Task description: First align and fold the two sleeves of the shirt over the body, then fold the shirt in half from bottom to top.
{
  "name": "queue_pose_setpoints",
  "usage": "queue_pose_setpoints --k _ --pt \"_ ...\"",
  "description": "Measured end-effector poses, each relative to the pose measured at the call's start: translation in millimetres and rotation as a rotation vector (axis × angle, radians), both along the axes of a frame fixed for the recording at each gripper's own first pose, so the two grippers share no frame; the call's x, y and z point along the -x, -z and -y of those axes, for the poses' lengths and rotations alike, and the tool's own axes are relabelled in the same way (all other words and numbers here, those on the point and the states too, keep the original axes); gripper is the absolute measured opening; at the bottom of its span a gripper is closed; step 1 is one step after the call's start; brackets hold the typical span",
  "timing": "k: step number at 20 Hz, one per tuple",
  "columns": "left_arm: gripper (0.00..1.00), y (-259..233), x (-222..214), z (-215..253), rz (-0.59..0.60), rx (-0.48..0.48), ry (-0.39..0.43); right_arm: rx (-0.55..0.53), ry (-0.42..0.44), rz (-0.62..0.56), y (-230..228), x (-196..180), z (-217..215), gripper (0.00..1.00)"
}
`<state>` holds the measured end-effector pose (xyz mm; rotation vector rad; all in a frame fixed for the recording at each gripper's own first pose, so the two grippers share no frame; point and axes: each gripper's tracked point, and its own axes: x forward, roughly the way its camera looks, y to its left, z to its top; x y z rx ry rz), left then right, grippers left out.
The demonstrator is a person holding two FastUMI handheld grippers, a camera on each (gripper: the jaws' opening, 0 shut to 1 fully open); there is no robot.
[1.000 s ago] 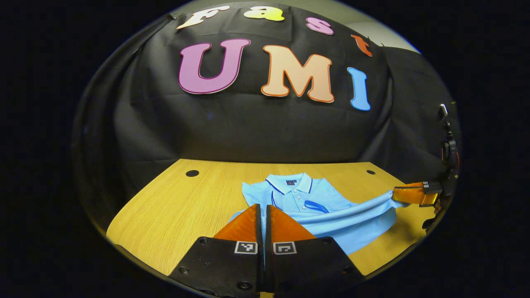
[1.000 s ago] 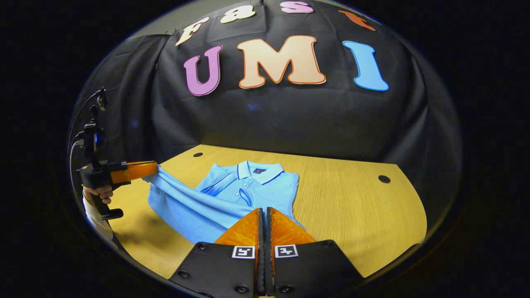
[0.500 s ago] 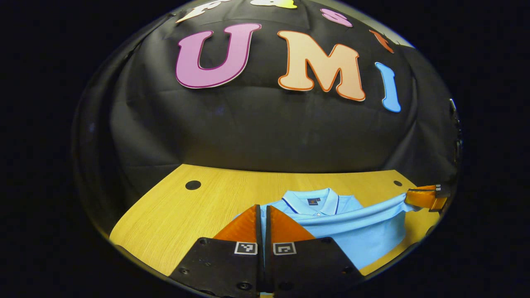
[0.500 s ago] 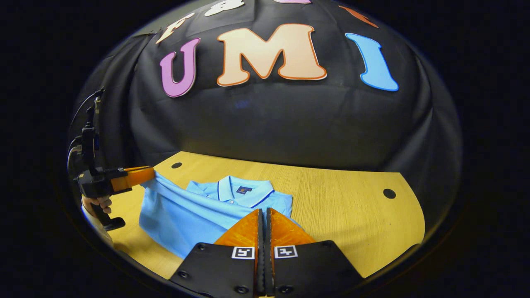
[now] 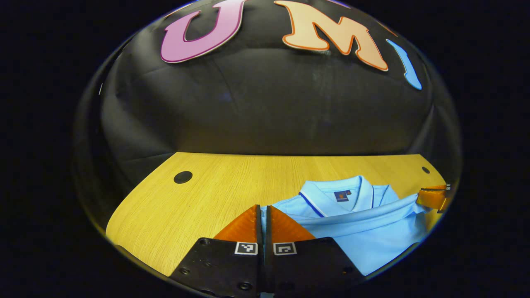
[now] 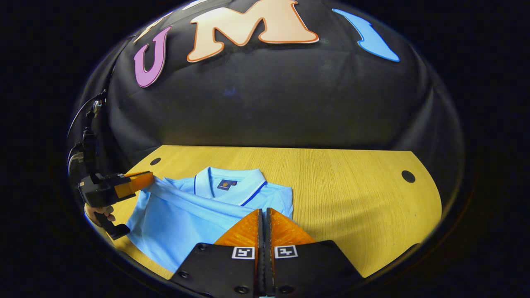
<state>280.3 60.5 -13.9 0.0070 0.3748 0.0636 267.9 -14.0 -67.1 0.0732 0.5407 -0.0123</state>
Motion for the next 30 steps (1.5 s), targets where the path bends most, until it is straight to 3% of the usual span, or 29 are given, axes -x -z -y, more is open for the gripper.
queue_pose_setpoints --k 3,4,7,8,10,11,12,13,14,15,20,27,28,30 --pt "0.00 12 -6 3 -0.023 -0.020 0.005 -0.023 -0.004 -0.003 5 -4 -2 0.03" --pt "0.00 15 -8 3 -0.026 -0.026 0.006 -0.026 -0.006 -0.005 6 -3 -2 0.12" --pt "0.08 19 -10 6 -0.028 -0.015 0.015 -0.033 -0.015 -0.006 5 -2 0 0.21" --pt "0.11 20 -10 6 -0.037 -0.022 0.013 -0.037 -0.022 -0.006 5 -1 -2 0.34" --pt "0.45 20 -4 1 -0.051 -0.044 0.007 -0.039 -0.029 0.001 4 0 -4 0.70" --pt "0.62 18 -1 -2 -0.048 -0.045 -0.004 -0.038 -0.039 0.007 1 2 -5 0.78" --pt "0.78 10 4 -5 -0.038 -0.038 -0.023 -0.041 -0.048 0.010 1 3 -10 0.97" --pt "0.95 4 8 -6 -0.022 -0.031 -0.036 -0.043 -0.057 0.013 -1 7 -12 0.99" --pt "0.97 -3 16 -6 -0.007 -0.024 -0.041 -0.049 -0.065 0.022 -5 9 -16 0.94" --pt "0.97 -12 25 -5 0.013 -0.022 -0.034 -0.055 -0.073 0.031 -9 14 -18 0.98" --pt "0.97 -47 73 9 0.096 -0.003 0.011 -0.070 -0.093 0.102 -35 47 -21 0.98" --pt "0.96 -57 159 51 0.117 0.045 0.146 -0.083 -0.148 0.235 -79 143 -27 0.98" --pt "0.96 -56 174 58 0.114 0.049 0.167 -0.084 -0.150 0.257 -84 156 -27 0.94" --pt "0.96 -52 201 71 0.109 0.056 0.204 -0.096 -0.145 0.299 -92 181 -27 0.98"
